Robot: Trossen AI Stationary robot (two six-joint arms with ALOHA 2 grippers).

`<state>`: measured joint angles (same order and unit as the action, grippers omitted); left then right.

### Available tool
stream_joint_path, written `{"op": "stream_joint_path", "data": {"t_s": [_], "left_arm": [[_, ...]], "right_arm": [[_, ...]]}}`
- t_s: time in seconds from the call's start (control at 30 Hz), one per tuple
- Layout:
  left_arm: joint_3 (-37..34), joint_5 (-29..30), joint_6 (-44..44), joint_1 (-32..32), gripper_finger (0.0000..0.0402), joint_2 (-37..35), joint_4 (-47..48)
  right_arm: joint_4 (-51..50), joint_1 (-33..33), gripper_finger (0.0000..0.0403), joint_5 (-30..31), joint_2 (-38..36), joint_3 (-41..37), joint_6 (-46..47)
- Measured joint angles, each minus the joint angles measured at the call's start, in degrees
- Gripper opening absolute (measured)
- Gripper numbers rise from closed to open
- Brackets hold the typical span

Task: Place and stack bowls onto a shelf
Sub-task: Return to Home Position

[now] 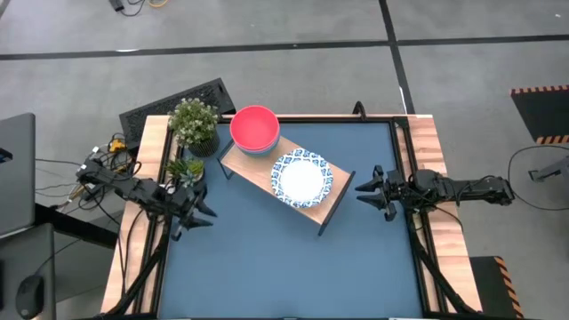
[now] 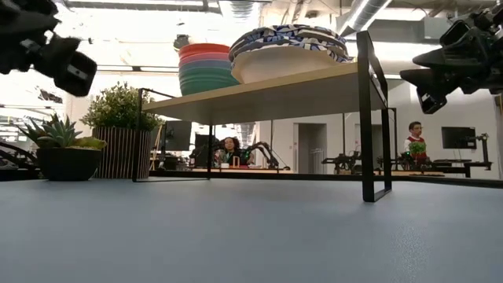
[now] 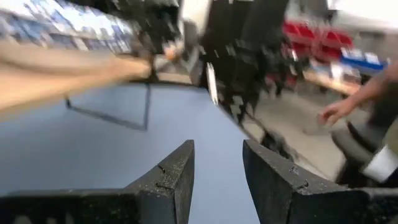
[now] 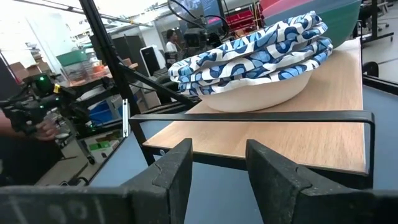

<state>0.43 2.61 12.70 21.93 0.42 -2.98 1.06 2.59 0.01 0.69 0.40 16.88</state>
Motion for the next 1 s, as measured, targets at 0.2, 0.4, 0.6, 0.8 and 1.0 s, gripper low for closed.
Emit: {"op": "stream_joint_path", "data": {"t_s": [0.2, 0.4, 0.6, 0.8, 1.0], "left_arm": [[0.15, -2.16, -6.18, 0.2, 0.0121, 1.51, 1.83], [0.15, -2.48, -8.35, 0.2, 0.0121, 3.5, 2.02], [0.17, -1.9, -11.12, 0.11, 0.0121, 3.77, 1.98], [0.17, -1.92, -8.23, 0.11, 0.0121, 3.77, 1.98], [0.17, -1.92, -7.51, 0.11, 0.0121, 3.77, 1.98]], "right_arm": [[-0.12, 0.0, 0.0177, 0.04, 0.04, -0.04, 0.17], [0.29, 0.0, 0.0177, 0.07, 0.04, -0.07, 0.17], [0.42, 0.0, 0.0177, 0.07, 0.04, -0.07, 0.17], [0.48, 0.0, 0.0177, 0.07, 0.04, -0.09, 0.15], [0.52, 0.0, 0.0177, 0.07, 0.04, -0.11, 0.15]]}}
